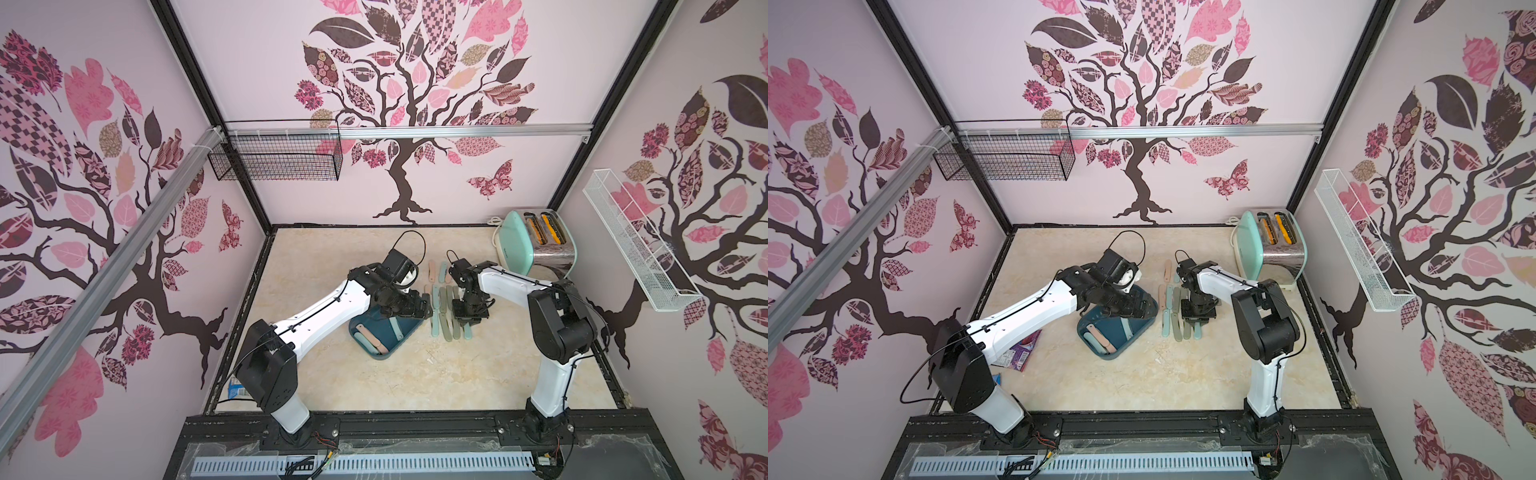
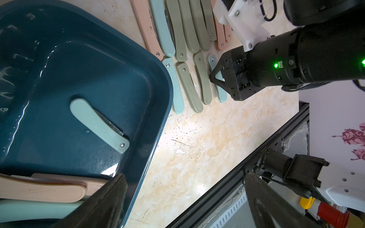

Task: Take the fruit knife out of the storage box
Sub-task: Place the fruit knife at the center of the board, then pick up the fruit knife from the storage box.

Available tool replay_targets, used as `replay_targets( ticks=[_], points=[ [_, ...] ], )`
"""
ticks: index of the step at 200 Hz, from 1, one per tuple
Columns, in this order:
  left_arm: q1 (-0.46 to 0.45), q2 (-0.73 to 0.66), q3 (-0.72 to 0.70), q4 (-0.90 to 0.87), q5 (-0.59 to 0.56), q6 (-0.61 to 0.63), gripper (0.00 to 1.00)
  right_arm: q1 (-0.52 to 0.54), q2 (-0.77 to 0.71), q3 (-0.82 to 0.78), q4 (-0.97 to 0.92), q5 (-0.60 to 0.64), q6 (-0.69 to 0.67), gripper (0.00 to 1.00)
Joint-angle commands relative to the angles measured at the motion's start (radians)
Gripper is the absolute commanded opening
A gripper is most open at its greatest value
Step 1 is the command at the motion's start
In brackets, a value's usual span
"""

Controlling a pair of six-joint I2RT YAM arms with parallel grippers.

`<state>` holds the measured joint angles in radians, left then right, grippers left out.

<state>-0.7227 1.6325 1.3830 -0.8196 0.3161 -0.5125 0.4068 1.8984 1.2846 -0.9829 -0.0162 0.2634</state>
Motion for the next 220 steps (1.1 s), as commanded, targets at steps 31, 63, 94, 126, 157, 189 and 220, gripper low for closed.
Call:
replay_targets(
  ticks=[31, 63, 94, 126, 157, 189, 220],
  points=[
    [-0.001, -0.027, -0.013, -0.001, -0.008, 0.021, 0.98, -0.004, -0.038, 0.056, -0.048, 0.048, -0.006, 0.29],
    [0.001, -0.037, -0.015, -0.006, -0.018, 0.025, 0.98, -0.004, -0.060, 0.095, -0.088, 0.065, -0.001, 0.33],
    [0.007, -0.069, -0.027, -0.016, -0.033, 0.025, 0.98, -0.004, -0.064, 0.131, -0.111, 0.060, 0.008, 0.35],
    [0.027, -0.127, -0.058, -0.031, -0.059, 0.022, 0.98, 0.003, -0.078, 0.176, -0.111, 0.017, 0.016, 0.33],
    [0.078, -0.211, -0.112, -0.047, -0.069, 0.017, 0.98, 0.056, -0.049, 0.275, -0.133, 0.010, 0.008, 0.33],
    [0.134, -0.318, -0.183, -0.068, -0.088, 0.008, 0.98, 0.139, 0.030, 0.416, -0.166, 0.014, 0.006, 0.33],
    [0.148, -0.407, -0.243, -0.108, -0.120, -0.001, 0.98, 0.224, 0.133, 0.545, -0.196, 0.009, 0.008, 0.33]
  ],
)
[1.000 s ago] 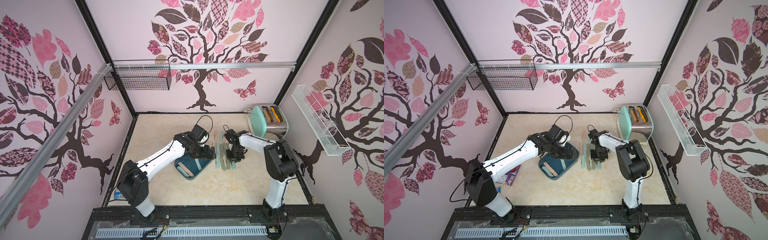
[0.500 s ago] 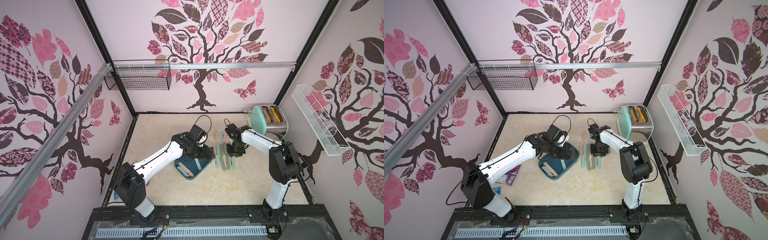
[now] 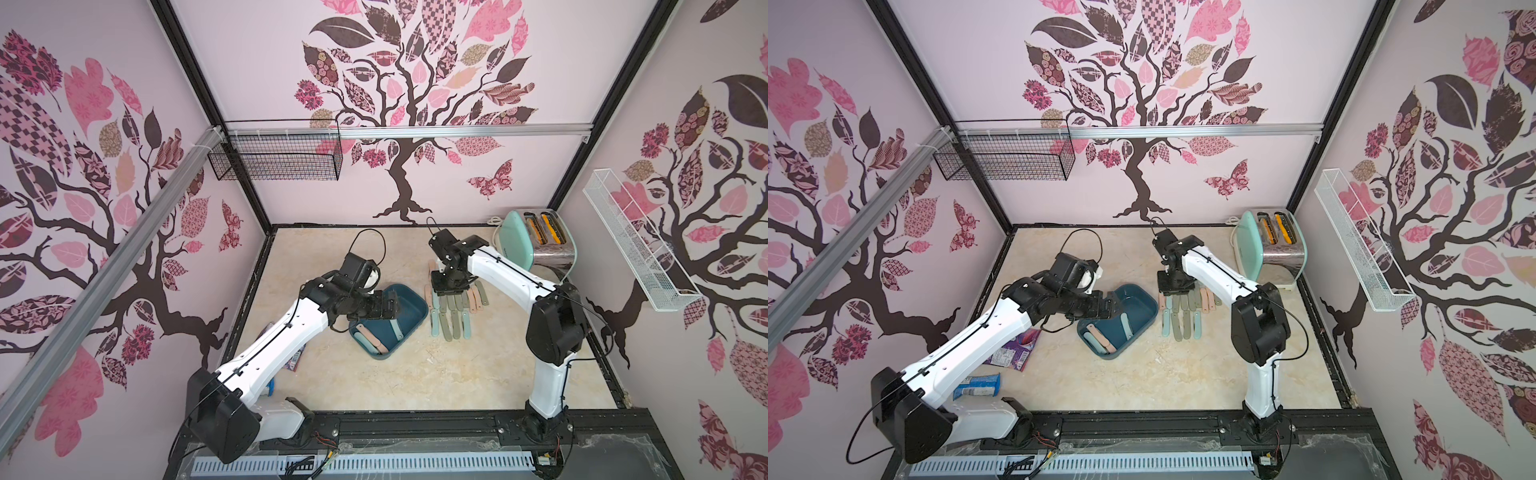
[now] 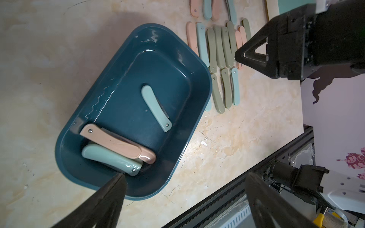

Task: Take the fruit knife out of the storage box
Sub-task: Pick up the fruit knife from the storage box.

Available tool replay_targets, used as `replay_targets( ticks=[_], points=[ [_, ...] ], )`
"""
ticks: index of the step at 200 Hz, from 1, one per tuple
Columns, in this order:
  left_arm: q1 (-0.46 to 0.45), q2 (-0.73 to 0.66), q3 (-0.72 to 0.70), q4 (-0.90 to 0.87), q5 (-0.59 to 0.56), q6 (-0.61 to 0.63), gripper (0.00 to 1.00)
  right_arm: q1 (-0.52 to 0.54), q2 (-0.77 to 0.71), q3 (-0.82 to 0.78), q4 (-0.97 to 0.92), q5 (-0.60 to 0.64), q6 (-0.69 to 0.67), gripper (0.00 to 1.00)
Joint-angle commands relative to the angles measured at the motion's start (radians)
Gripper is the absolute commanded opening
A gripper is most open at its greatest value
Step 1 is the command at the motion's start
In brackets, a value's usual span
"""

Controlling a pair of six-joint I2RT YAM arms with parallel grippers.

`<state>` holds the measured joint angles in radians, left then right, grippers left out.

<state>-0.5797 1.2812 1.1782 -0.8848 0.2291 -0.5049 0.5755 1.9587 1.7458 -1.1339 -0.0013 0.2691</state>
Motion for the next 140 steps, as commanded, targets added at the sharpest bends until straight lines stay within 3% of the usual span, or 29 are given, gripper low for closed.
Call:
replay_targets(
  ticks=[1, 101, 140],
  points=[
    [0.005, -0.059, -0.040, -0.044, -0.034, -0.010, 0.98, 0.057, 0.076, 0.089, -0.046, -0.006, 0.002, 0.33],
    [0.023, -0.292, -0.130, -0.203, -0.141, -0.029, 0.98, 0.253, 0.363, 0.344, -0.088, -0.042, -0.004, 0.39],
    [0.028, -0.341, -0.153, -0.243, -0.159, -0.038, 0.98, 0.275, 0.424, 0.377, -0.086, -0.046, -0.008, 0.49]
  ],
)
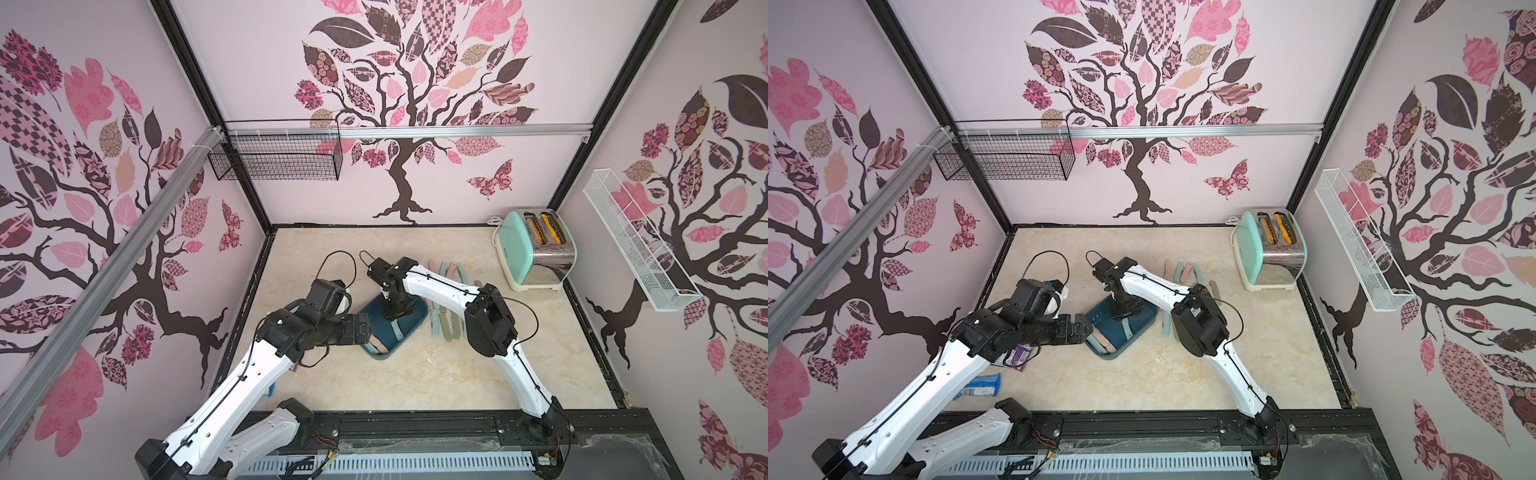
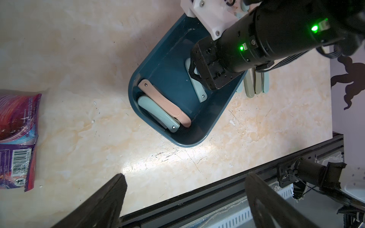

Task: Take the fruit knife out of the storage box
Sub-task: Pick up the fruit knife from the storage box.

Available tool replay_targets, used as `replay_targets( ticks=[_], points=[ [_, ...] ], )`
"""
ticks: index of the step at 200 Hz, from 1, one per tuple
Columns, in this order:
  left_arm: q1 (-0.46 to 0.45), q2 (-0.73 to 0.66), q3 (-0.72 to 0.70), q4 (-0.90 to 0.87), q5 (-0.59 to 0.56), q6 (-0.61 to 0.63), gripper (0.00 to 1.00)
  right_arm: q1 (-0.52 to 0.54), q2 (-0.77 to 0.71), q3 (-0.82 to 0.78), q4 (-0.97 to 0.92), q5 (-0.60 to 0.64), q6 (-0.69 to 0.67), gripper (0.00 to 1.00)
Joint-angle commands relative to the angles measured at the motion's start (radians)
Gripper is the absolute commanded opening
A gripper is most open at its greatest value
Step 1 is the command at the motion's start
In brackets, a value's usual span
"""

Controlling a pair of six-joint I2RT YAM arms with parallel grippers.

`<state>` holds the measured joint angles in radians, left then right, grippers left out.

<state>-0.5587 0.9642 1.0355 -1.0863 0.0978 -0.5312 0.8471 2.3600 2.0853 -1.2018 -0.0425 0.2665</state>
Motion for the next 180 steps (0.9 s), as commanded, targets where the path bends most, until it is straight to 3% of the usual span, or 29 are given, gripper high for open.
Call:
replay_targets(
  ticks=[1, 42, 62, 124, 180],
  points=[
    [0.007, -0.025, -0.010, -0.042, -0.028, -0.011, 0.98, 0.003, 0.023, 0.038, -0.018, -0.006, -0.005, 0.49],
    [0.009, -0.039, -0.009, -0.066, -0.036, -0.011, 0.98, 0.006, 0.066, 0.027, 0.002, 0.002, -0.007, 0.50],
    [0.010, -0.040, -0.009, -0.071, -0.036, -0.008, 0.98, 0.007, 0.083, 0.014, 0.012, 0.012, -0.009, 0.46],
    [0.011, -0.016, 0.005, -0.067, -0.030, -0.001, 0.98, 0.007, 0.070, -0.040, 0.044, 0.026, -0.004, 0.16],
    [0.011, 0.023, 0.027, -0.039, -0.018, 0.002, 0.98, 0.004, 0.061, 0.091, -0.013, 0.059, -0.028, 0.15]
  ],
)
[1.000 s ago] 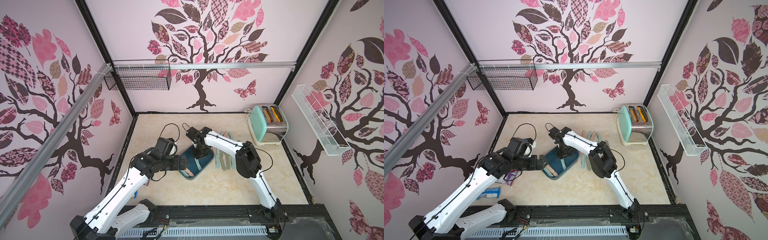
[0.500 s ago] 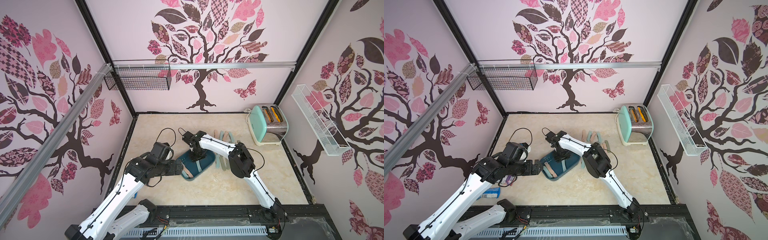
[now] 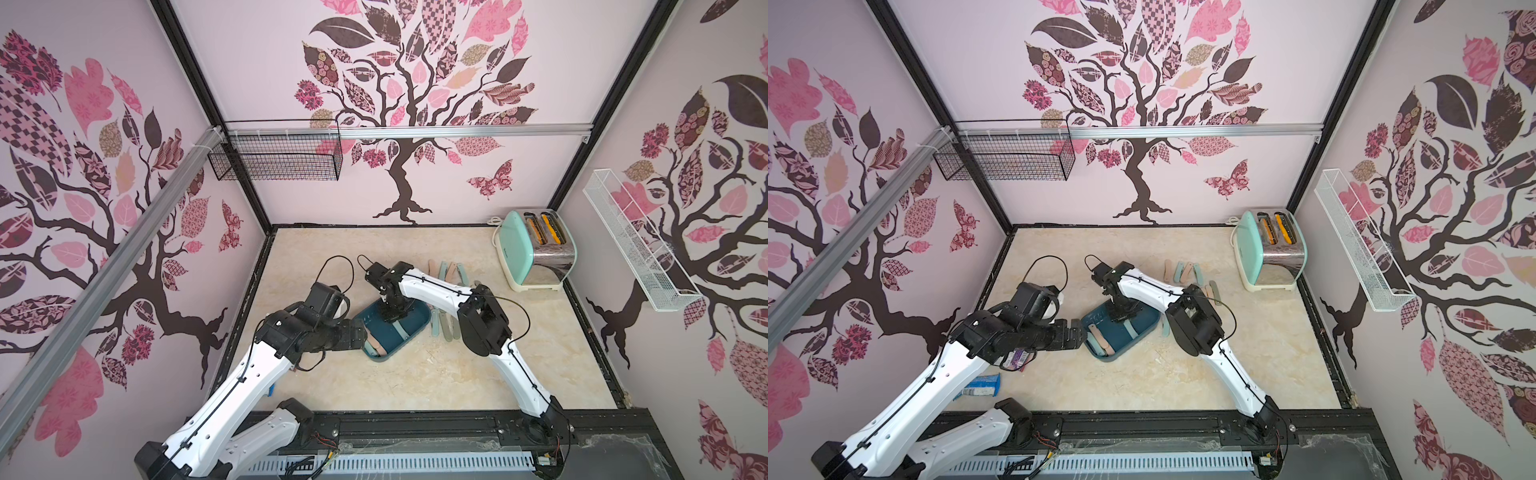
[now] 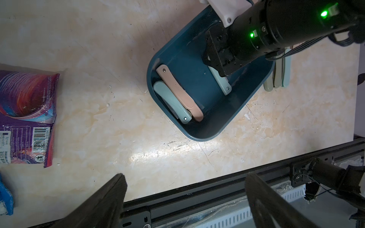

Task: Take the fruit knife out of the storage box
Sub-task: Pick up the fruit knife from the storage box, then place the fruit knife at the center of the board.

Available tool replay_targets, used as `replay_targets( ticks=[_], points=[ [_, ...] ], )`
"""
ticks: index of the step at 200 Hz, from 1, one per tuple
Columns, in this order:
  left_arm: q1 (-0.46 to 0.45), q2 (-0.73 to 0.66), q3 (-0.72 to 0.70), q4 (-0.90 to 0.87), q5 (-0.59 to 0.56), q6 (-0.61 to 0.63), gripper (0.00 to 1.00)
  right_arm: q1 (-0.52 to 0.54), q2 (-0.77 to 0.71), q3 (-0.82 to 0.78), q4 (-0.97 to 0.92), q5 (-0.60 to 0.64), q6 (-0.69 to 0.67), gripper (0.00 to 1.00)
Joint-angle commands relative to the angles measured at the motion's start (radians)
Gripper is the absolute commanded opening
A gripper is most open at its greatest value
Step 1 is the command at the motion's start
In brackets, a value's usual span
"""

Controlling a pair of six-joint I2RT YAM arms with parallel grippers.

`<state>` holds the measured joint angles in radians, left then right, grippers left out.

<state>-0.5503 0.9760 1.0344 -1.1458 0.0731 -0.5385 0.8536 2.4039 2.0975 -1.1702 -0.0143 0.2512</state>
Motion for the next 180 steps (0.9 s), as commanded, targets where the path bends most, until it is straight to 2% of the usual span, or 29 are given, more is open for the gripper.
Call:
replay_targets(
  ticks=[1, 50, 87, 136, 180],
  points=[
    [0.003, 0.013, 0.028, 0.021, 0.008, 0.009, 0.98, -0.002, 0.018, 0.084, -0.046, 0.032, -0.013, 0.15],
    [0.004, 0.047, 0.051, 0.042, 0.016, 0.018, 0.98, -0.029, 0.041, 0.237, -0.113, 0.030, -0.027, 0.15],
    [0.003, 0.091, 0.070, 0.068, 0.033, 0.033, 0.98, -0.054, 0.031, 0.263, -0.127, 0.019, -0.026, 0.16],
    [0.003, 0.186, 0.108, 0.125, 0.090, 0.067, 0.98, -0.094, -0.041, 0.211, -0.106, -0.018, 0.006, 0.16],
    [-0.012, 0.312, 0.175, 0.198, 0.155, 0.081, 0.98, -0.168, -0.161, 0.081, -0.082, -0.018, 0.027, 0.16]
  ],
)
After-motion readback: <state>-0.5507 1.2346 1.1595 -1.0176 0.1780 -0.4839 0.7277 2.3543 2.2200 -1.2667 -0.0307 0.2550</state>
